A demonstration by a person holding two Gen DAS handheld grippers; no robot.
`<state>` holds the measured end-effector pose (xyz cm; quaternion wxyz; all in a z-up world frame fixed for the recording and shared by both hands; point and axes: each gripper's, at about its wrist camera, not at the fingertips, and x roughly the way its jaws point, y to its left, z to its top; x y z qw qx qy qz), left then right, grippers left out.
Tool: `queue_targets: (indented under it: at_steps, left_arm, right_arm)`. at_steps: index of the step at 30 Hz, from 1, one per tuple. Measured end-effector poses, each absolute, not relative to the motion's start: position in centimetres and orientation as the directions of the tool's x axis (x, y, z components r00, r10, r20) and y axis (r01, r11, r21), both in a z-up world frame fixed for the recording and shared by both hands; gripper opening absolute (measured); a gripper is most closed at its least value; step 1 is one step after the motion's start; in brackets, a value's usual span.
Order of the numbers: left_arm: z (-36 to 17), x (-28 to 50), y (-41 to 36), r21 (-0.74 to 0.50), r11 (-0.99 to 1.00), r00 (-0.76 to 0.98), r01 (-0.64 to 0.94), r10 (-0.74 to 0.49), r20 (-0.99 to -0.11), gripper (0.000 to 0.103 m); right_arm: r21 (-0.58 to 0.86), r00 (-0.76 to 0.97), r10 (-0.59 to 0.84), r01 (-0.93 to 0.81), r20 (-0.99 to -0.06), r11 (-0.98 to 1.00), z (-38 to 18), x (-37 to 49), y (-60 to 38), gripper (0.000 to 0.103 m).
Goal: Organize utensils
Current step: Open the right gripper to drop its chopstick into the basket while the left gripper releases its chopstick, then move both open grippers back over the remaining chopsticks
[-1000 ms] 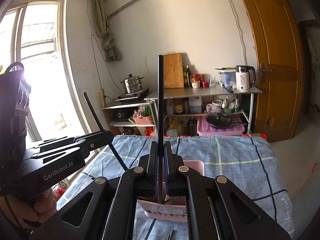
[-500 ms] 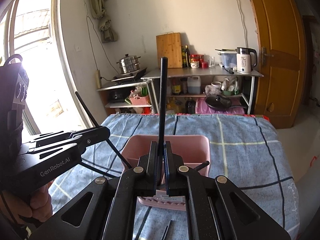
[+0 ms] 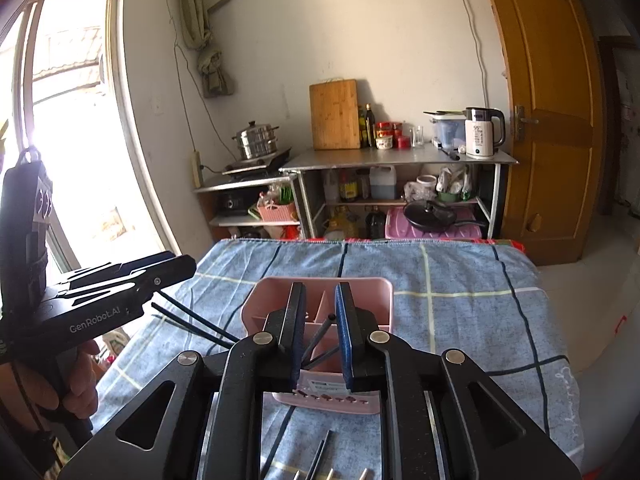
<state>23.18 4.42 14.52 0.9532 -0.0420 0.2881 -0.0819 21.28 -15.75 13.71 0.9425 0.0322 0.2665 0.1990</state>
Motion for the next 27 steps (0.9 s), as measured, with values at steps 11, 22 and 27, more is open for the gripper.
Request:
queue_targets:
  at_steps: [11,22,27]
  left_arm:
    - [15.3,17.3,4.9,-0.153,0.979,0.853,0.132,-0.191,-0.486,0.035]
    - [10.9,11.0,2.9,-0.171,0.972,0.824,0.161,-0.228,-0.519,0.035]
    - [8.5,8.9,1.9,-0.189,0.968,0.796,0.167,-0.245,-0.553,0.035]
  right_arm:
    - [0.184,0.791,0.391,-0.345,-0.47,0.92,14.4,17.3,-18.4,0.016]
    - [0.205,0.763,0.369,-0.307,-0.53,0.93,10.6,12.2,-20.8,0.016]
    - [0.193,0.746,0.35,-0.293,-0.567,0.937,8.8,10.5,-21.6,0.016]
